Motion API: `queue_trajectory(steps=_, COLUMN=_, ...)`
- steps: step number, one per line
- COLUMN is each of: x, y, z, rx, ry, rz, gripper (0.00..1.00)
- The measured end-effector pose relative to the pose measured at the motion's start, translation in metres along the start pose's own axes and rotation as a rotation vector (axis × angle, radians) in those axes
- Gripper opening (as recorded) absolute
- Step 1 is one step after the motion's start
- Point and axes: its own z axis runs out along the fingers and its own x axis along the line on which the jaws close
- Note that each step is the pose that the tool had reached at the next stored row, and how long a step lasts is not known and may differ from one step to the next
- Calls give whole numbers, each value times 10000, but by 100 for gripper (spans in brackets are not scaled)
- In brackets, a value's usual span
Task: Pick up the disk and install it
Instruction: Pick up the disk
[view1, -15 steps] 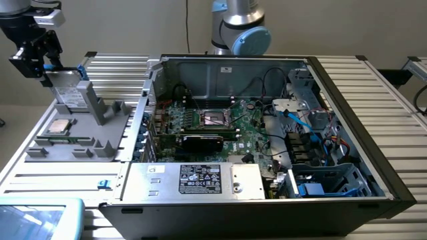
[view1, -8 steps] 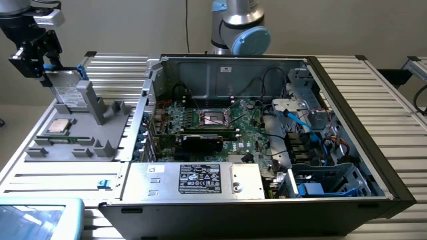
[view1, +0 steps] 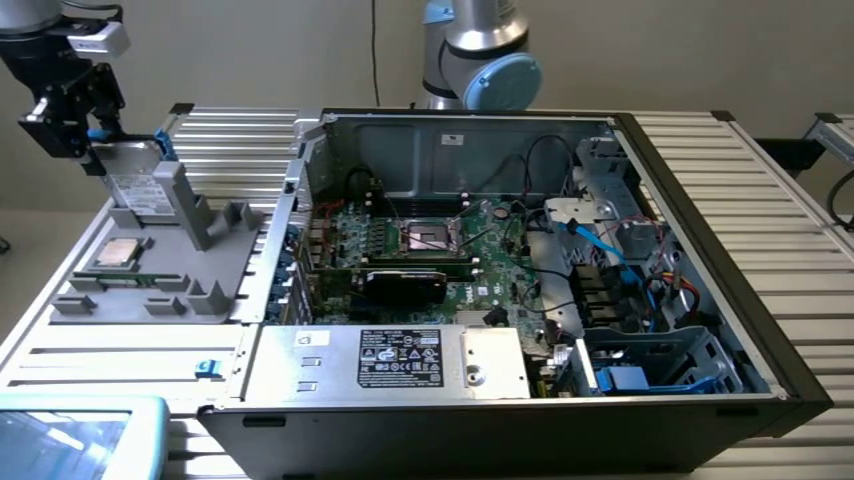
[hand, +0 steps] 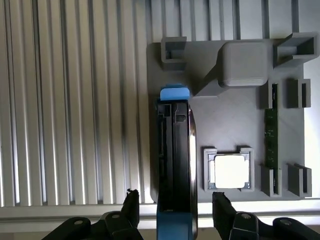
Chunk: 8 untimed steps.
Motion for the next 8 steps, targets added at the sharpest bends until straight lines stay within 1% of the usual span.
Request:
queue_trajectory(steps=1, x=1, y=-1, z=1, rx=2, ry=-1, rz=0, gripper=67)
queue_trajectory(steps=2, x=1, y=-1, z=3, rx=1, ry=0, rz=0, gripper=61)
queue_trajectory(steps=3, x=1, y=-1, z=5, rx=2, ry=-1, rz=-1, gripper=61)
queue_trajectory(steps=4, x=2, y=-3, z=8, rx=-1, ry=0, rz=0, gripper=54)
queue_trajectory(steps=8, x=5, y=-20, z=19, rx=-1, ry=1, rz=1, gripper=54)
